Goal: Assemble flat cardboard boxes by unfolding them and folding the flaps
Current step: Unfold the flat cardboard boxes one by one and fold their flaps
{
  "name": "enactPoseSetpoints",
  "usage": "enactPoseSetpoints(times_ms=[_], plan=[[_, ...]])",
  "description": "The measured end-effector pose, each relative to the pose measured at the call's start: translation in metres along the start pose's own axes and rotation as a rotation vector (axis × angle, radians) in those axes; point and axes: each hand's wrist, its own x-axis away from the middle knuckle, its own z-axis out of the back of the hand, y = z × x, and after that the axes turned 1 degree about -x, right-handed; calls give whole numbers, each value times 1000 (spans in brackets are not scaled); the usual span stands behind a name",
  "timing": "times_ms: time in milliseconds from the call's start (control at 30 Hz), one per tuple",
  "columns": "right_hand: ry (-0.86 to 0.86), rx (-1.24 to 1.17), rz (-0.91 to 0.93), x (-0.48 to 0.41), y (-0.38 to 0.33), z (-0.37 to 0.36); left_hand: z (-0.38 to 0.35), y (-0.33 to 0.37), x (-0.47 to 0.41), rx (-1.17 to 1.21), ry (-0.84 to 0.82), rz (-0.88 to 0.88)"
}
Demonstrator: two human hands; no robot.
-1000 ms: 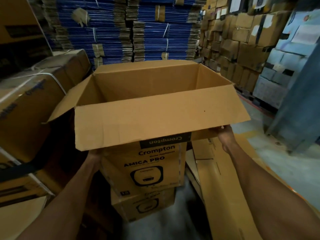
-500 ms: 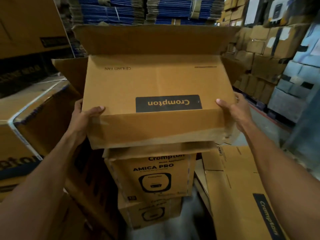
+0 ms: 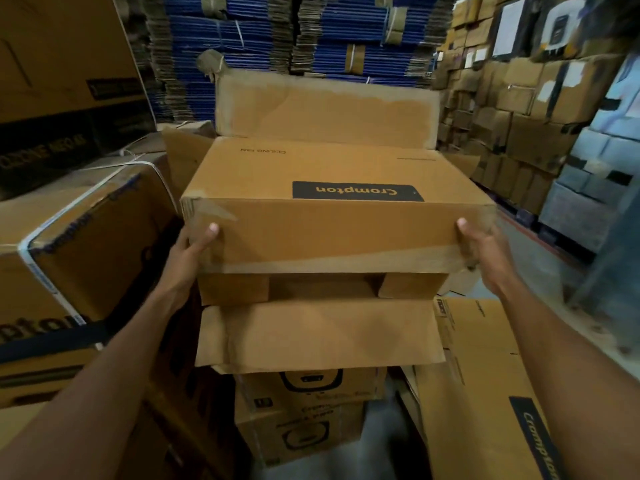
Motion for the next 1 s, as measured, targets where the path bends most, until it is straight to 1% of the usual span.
enactPoseSetpoints(times_ms=[67, 133, 200, 300, 467, 600, 700, 800, 867, 933, 1000], plan=[[-53, -31, -76, 11, 14, 1, -2, -16, 4, -48, 0, 76], [-86, -70, -131, 16, 26, -2, -5, -28, 6, -86, 34, 137], [-54, -78, -120, 19, 30, -8, -8, -30, 5, -122, 96, 143], [33, 16, -23, 12, 23, -15, -14, -11, 1, -180, 167, 72], [78, 100, 83, -6, -16, -26, -11, 43, -12, -329, 244, -192], [100, 237, 148, -19, -56, -31, 0, 79, -26, -424, 244, -247], [4, 394, 162, -25, -80, -36, 2, 85, -34, -504, 217, -224], [-82, 604, 184, -28, -86, -48, 10, 66, -42, -621, 171, -83], [-103, 727, 254, -29, -89, -61, 18, 47, -44, -704, 194, 7], [-139, 982, 317, -32, -85, -73, 20, 30, -44, -775, 217, 54], [-122, 1219, 382, -32, -77, -85, 16, 23, -42, -828, 234, 40]])
